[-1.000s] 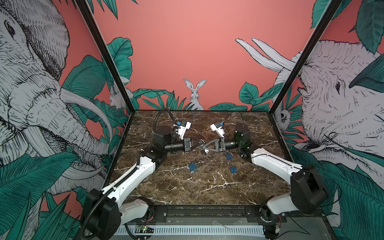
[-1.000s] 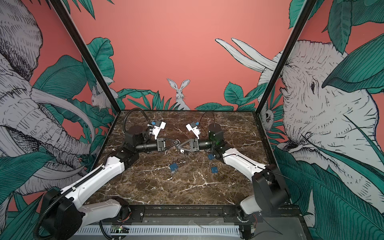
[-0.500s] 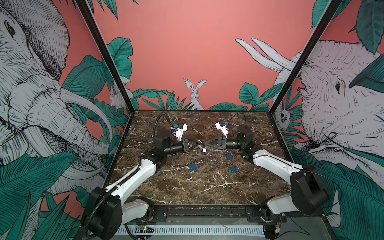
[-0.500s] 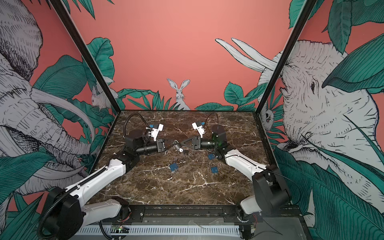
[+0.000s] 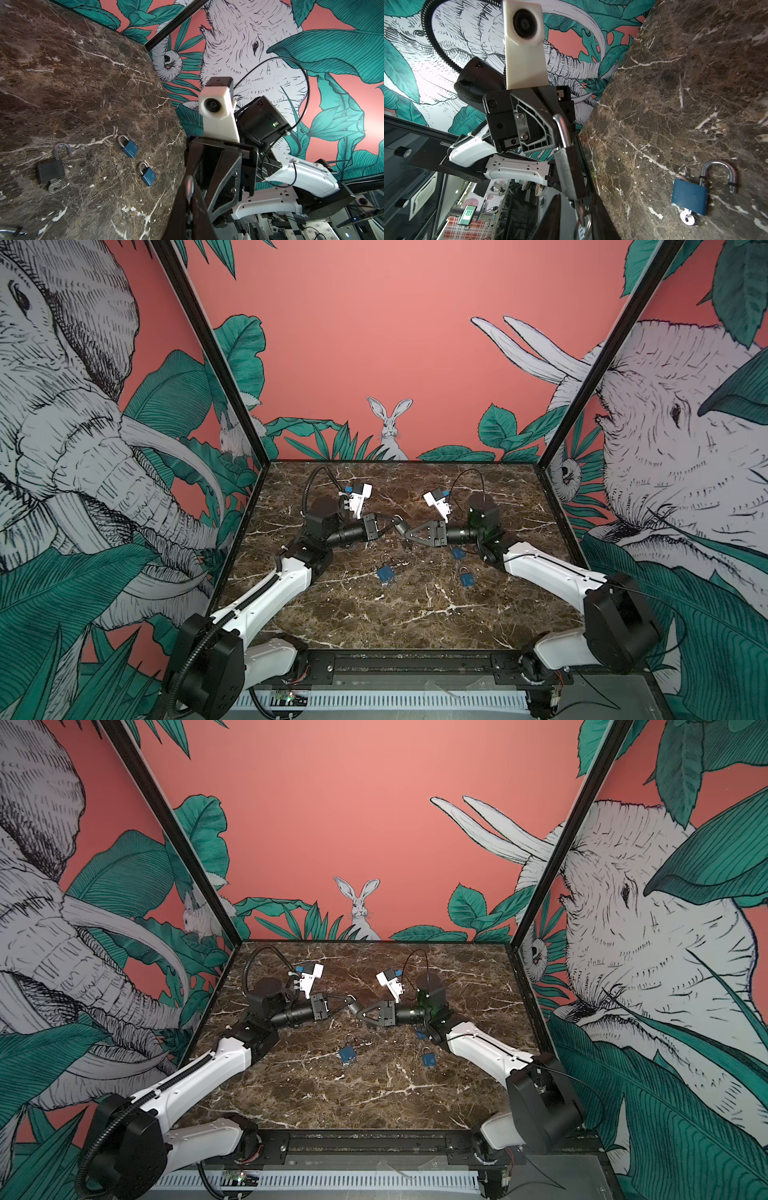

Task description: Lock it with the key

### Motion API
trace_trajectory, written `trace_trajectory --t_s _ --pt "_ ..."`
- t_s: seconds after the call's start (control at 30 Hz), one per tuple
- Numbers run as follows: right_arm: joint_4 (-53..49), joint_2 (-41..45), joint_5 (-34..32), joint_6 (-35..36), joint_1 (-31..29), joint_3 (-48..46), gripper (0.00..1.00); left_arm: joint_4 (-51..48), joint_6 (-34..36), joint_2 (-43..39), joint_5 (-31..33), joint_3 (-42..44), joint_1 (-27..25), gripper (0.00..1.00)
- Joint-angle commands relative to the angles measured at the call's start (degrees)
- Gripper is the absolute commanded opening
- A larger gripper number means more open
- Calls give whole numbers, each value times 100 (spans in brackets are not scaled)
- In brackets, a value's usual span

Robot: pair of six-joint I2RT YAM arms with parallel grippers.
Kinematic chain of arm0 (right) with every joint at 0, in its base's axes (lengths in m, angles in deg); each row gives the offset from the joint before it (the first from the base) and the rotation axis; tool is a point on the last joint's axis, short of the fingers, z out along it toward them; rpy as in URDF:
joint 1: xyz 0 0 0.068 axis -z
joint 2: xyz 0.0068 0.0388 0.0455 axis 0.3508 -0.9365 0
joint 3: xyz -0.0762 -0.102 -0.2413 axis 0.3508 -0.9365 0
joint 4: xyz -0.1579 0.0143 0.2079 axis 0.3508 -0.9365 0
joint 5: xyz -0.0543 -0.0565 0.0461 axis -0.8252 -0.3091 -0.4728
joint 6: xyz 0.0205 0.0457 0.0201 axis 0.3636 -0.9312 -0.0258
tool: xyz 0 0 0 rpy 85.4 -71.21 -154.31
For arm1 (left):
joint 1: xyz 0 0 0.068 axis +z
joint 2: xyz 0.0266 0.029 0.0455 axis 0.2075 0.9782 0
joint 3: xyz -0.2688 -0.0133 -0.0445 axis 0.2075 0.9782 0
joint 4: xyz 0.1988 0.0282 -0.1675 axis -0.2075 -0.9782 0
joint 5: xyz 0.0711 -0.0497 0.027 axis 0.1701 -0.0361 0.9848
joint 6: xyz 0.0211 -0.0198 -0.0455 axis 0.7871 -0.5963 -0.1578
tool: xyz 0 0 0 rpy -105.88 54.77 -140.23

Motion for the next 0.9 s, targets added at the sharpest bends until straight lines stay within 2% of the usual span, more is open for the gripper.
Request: trace_trajectory --t_s 0.0,0.07,0.13,0.17,0.3,0.43,0.6,0.7,0.87 --pt "174 -50 8 68 -58 174 18 305 -42 -13 50 -113 13 0" --pt "175 -63 18 72 -81 161 12 338 -63 -7 89 -110 13 0" --pt "168 -65 30 64 -86 144 1 335 -71 -25 141 -111 18 0" --pt "163 -72 24 59 -86 114 0 329 -72 -34 171 -109 26 0" --pt "371 -47 22 -112 -86 -58 0 369 -133 -110 295 -87 147 0" --pt "728 9 57 -401 -86 -303 0 575 -278 -126 170 -134 378 0" --pt "705 186 2 -414 -87 -524 0 568 -291 -145 -19 -239 553 0" --pt "403 345 -147 -225 -54 -584 0 356 -168 -112 -130 -278 558 0" --pt "-1028 756 -730 629 189 -459 0 -440 325 -35 -307 -195 492 0"
